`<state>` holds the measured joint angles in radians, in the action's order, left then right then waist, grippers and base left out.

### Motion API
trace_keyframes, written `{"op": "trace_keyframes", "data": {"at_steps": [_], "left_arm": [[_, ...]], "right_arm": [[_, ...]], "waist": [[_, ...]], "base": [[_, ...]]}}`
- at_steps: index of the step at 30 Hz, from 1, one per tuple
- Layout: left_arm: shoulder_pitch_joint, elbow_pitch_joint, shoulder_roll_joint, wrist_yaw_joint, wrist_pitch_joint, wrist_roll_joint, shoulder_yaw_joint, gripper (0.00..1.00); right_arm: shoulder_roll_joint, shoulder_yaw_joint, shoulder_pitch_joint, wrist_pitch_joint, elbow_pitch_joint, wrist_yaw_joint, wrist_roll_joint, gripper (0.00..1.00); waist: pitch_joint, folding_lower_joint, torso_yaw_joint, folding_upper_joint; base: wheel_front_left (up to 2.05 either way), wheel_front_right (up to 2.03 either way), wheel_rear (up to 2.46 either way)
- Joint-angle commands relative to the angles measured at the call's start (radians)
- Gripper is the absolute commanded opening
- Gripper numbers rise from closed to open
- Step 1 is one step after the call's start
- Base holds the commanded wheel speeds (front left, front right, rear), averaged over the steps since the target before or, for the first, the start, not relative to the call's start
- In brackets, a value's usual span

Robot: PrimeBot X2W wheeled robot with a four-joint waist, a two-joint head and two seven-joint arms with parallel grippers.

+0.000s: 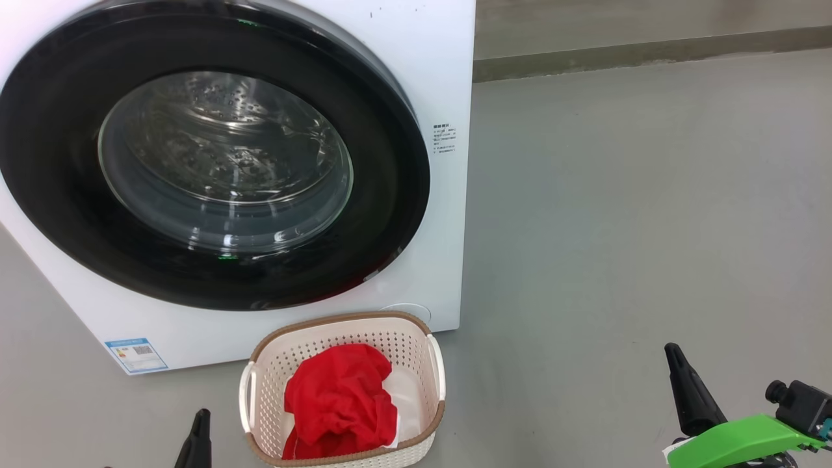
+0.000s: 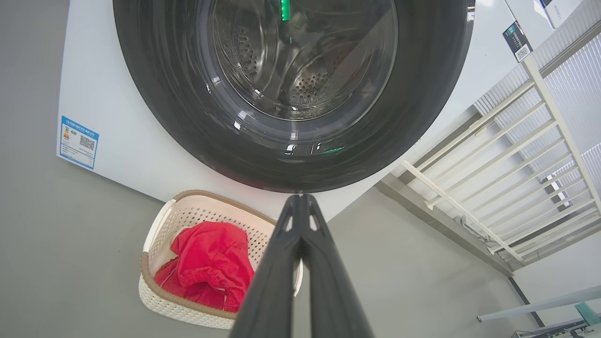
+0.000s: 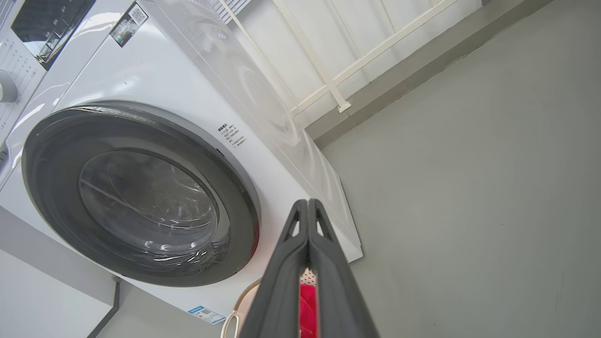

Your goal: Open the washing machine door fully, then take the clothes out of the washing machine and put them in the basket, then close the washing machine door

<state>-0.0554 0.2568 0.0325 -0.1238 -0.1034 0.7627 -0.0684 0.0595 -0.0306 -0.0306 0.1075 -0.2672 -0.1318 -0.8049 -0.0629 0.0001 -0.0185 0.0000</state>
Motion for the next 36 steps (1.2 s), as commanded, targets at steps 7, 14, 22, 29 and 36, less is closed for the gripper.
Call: {"op": "trace_keyframes", "data": {"at_steps": [7,14,22,29,36], "left_arm": [[0.056,-0.022,0.011,-0.003,0.022,0.088,-0.021,0.0],[0.067,-0.021,0.012,-0.004,0.042,0.167,-0.024,0.0],[0.08,-0.02,0.013,-0.004,0.065,0.256,-0.027,0.0],[0.091,-0.019,0.013,-0.004,0.086,0.334,-0.029,0.0],[0.102,-0.018,0.014,-0.005,0.106,0.413,-0.032,0.0]], "right_arm": [[0.007,-0.011,0.058,-0.021,0.025,0.0,-0.083,0.0],[0.006,-0.019,0.066,-0.042,0.025,0.0,-0.158,0.0],[0.004,-0.028,0.076,-0.066,0.024,0.001,-0.243,0.0],[0.002,-0.035,0.084,-0.086,0.024,0.001,-0.317,0.0],[0.0,-0.042,0.093,-0.107,0.024,0.001,-0.392,0.0]], "waist": [[0.006,-0.0001,0.002,0.0],[0.012,-0.0001,0.003,0.0],[0.019,-0.0001,0.005,0.0],[0.026,-0.0001,0.007,0.0],[0.032,-0.0001,0.009,0.0]], "base": [[0.0,0.0,0.0],[0.0,0.0,0.0],[0.0,0.0,0.0],[0.0,0.0,0.0],[0.0,0.0,0.0]]}}
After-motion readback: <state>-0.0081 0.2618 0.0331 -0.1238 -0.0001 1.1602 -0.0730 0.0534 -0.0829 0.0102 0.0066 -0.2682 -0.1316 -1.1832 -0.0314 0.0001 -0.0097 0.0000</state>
